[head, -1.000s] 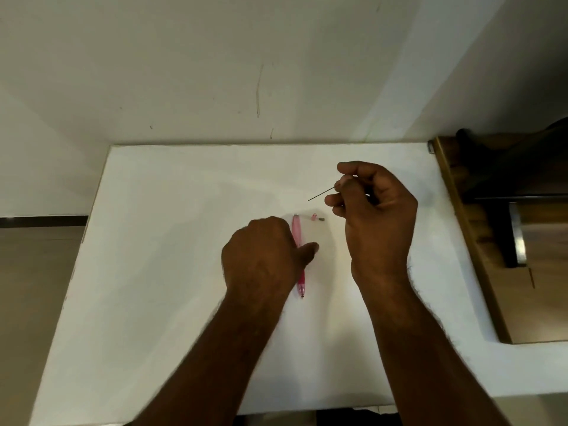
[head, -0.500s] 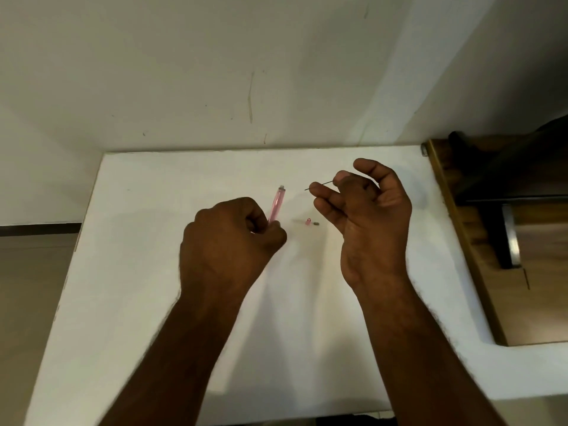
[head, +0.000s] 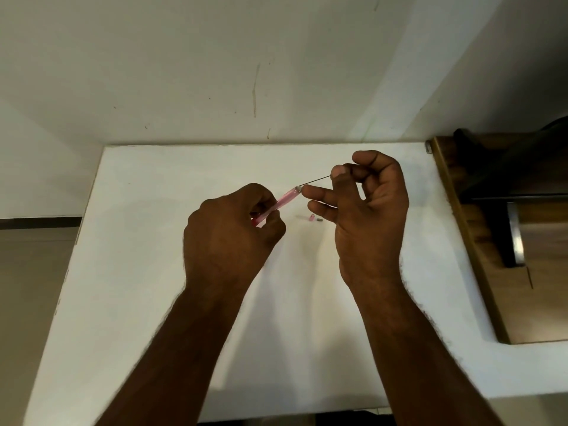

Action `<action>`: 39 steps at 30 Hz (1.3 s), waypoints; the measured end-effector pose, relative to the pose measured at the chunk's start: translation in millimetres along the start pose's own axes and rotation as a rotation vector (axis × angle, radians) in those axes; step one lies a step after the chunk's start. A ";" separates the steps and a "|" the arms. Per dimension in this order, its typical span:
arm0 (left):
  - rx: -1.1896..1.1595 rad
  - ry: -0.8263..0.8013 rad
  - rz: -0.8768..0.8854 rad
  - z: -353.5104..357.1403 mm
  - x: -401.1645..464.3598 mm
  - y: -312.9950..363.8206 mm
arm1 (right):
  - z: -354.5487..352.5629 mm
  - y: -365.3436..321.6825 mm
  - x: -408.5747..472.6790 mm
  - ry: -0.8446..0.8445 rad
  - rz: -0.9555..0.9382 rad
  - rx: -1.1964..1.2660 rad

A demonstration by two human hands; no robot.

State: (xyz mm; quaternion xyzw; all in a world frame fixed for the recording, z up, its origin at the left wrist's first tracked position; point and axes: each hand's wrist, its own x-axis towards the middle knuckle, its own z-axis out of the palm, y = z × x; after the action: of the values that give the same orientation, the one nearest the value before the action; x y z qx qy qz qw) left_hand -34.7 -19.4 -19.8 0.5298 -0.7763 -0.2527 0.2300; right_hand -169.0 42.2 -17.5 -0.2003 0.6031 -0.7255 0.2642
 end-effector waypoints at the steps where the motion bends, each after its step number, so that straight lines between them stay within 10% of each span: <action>1: -0.002 0.000 0.001 -0.2 0.0 -0.1 | -0.2 0.4 -0.1 0.004 -0.003 0.000; 23: 0.007 0.006 0.001 2.4 2.7 -3.0 | -0.5 6.4 -0.2 -0.014 -0.077 -0.133; 32: 0.018 0.002 -0.031 3.6 3.4 -7.1 | -12.7 17.0 4.6 -0.047 -0.147 -0.456; 39: 0.024 -0.017 -0.036 4.1 3.4 -6.1 | -34.1 43.4 10.8 -0.150 -0.082 -1.149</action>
State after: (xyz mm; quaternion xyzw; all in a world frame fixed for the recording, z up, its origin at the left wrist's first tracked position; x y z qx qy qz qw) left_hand -34.1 -23.8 -26.5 0.5442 -0.7716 -0.2517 0.2125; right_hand -192.0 55.9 -66.9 -0.3856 0.8714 -0.2754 0.1266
